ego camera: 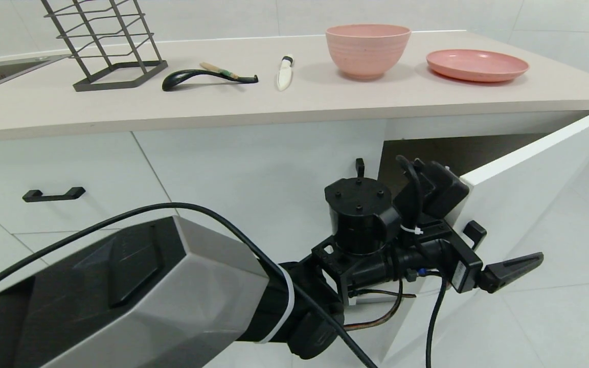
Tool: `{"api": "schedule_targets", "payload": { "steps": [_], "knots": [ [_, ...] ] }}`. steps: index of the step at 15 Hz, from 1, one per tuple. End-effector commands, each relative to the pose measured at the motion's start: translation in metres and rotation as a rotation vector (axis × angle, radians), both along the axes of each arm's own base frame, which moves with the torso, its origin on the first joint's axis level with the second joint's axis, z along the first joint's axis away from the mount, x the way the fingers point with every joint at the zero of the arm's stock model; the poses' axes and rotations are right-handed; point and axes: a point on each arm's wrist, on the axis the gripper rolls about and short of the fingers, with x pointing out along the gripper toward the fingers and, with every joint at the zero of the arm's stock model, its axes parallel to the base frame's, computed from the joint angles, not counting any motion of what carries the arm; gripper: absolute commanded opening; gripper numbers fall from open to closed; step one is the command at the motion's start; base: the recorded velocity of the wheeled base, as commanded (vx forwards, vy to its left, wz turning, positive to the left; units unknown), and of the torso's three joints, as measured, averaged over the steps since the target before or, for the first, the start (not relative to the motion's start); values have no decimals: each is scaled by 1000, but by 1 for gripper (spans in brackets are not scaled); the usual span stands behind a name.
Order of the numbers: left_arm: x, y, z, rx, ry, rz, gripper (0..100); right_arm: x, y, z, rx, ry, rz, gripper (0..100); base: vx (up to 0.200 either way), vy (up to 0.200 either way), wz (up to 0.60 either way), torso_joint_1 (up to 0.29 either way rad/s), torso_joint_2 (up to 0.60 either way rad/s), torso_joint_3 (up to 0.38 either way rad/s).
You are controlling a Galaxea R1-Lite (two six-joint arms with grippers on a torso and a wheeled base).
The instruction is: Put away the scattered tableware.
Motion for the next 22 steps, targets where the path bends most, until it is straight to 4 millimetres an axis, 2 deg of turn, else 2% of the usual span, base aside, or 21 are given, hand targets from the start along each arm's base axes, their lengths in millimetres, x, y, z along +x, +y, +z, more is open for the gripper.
{"api": "schedule_targets", "payload": {
  "steps": [1,7,14,22],
  "knots": [
    [-6,-6,-5,8,6,-19,100,-8,0,3,-2,-44,1,100,0,0,0,0,0,0],
    [-18,-18,-14,22,16,-44,100,-25,1,8,-5,-125,-1,100,0,0,0,0,0,0],
    [-45,-37,-22,31,21,-113,100,-44,2,11,-2,-217,-14,100,0,0,0,0,0,0],
    [-59,-64,-34,11,17,-145,100,-68,2,14,47,-332,-76,100,0,0,0,0,0,0]
  ]
}}
